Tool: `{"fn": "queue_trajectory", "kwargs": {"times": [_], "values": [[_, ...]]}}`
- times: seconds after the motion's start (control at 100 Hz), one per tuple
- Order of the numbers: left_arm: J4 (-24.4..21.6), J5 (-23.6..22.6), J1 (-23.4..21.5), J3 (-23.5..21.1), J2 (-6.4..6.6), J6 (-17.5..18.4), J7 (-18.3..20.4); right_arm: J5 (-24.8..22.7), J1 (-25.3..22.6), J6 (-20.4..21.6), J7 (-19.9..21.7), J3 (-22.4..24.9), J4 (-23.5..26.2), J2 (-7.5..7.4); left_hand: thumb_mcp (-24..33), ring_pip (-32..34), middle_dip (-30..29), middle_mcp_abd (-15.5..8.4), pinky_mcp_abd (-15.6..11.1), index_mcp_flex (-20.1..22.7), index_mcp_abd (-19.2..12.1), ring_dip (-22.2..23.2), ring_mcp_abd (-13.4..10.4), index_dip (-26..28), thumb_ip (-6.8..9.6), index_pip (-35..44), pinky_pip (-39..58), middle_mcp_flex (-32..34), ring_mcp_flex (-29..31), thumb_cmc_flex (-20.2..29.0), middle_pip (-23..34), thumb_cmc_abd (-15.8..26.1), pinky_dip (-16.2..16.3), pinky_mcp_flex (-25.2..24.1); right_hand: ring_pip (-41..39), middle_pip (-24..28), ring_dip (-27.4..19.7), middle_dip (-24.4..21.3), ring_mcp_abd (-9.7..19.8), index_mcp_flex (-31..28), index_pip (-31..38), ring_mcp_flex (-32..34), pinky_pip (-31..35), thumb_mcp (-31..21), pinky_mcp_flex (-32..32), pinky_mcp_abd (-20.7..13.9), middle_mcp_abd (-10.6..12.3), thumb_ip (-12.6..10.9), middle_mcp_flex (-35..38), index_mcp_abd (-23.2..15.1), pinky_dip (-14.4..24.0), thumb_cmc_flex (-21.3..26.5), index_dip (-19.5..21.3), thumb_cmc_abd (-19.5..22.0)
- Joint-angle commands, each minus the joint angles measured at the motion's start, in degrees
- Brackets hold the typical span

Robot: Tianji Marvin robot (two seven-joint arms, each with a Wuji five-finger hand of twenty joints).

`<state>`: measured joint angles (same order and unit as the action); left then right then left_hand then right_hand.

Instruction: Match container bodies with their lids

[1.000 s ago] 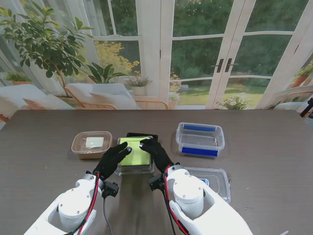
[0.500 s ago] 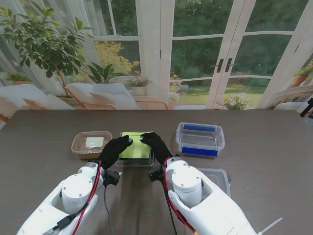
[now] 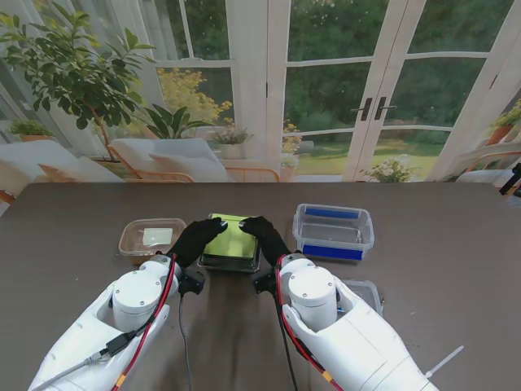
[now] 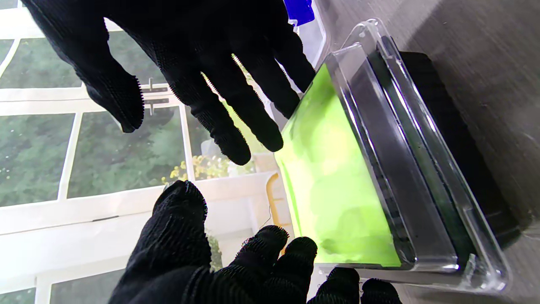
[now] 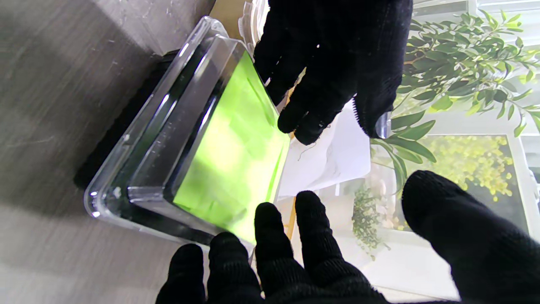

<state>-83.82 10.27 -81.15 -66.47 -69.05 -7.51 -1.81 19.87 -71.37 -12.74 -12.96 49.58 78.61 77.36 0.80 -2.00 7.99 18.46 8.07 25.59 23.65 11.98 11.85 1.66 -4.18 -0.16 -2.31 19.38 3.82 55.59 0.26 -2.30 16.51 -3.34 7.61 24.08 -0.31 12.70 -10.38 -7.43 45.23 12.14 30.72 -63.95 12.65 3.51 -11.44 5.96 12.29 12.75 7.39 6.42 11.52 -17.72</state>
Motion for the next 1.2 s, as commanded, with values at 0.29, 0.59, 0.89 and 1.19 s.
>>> {"fn": "queue_trajectory", "kwargs": {"times": [0.29,0.59,0.89,1.19], "values": [[2.23,1.31,1.95,1.07,-1.47,-0.21,1.04,0.9,1.49,0.16,1.53,-0.41,-2.15,1.12,-1.3,3.11,0.67,-1.72,-4.85,0.32,-0.66,1.32,-2.18,0.33,2.07,-0.32,6.74,1.38,2.5,1.35,0.15,1.44,3.28,2.52,-6.76,-0.41,2.29,0.58,3.86,-1.47,-0.38,4.85,0.33,-0.9,-11.18,-1.13,2.1,-0.07,0.74,-1.74,1.25,1.05,1.01,-2.55],[3.29,1.5,2.43,0.88,-1.7,-0.82,0.68,1.21,1.98,-0.08,1.53,-0.52,-2.83,1.34,-1.28,3.09,0.71,-1.82,-5.16,0.35,-0.66,1.33,-2.31,0.35,2.07,-0.3,6.69,1.28,2.37,1.4,0.14,1.48,3.39,2.26,-6.78,-0.44,2.3,0.57,3.81,-1.36,-0.44,4.99,0.2,-0.89,-11.21,-1.11,2.26,-0.07,0.37,-1.77,1.35,1.1,1.01,-2.52],[2.92,1.3,2.34,0.66,-1.81,-1.77,0.08,1.73,2.75,0.23,1.76,-1.26,-4.59,1.85,-1.3,3.05,0.73,-1.95,-5.42,0.14,-0.84,1.33,-2.56,0.32,2.07,-0.36,6.59,1.09,2.16,1.4,0.1,1.46,3.47,1.91,-6.76,-0.37,2.3,0.58,3.8,-1.32,-0.41,4.9,-0.08,-0.87,-11.19,-1.11,2.32,-0.08,0.28,-1.74,1.41,1.11,1.03,-2.52],[3.19,1.17,2.46,0.43,-1.64,-1.33,0.66,1.88,3.12,0.25,1.77,-1.45,-5.37,2.07,-1.34,3.05,0.74,-2.09,-5.34,-0.01,-0.96,1.34,-2.61,0.29,2.06,-0.37,6.63,1.07,2.14,1.26,0.12,1.46,3.6,1.87,-6.75,-0.34,2.29,0.57,3.83,-1.2,-0.41,4.81,-0.74,-0.79,-11.24,-0.94,2.37,-0.07,0.26,-1.81,1.47,1.1,1.04,-2.44]]}}
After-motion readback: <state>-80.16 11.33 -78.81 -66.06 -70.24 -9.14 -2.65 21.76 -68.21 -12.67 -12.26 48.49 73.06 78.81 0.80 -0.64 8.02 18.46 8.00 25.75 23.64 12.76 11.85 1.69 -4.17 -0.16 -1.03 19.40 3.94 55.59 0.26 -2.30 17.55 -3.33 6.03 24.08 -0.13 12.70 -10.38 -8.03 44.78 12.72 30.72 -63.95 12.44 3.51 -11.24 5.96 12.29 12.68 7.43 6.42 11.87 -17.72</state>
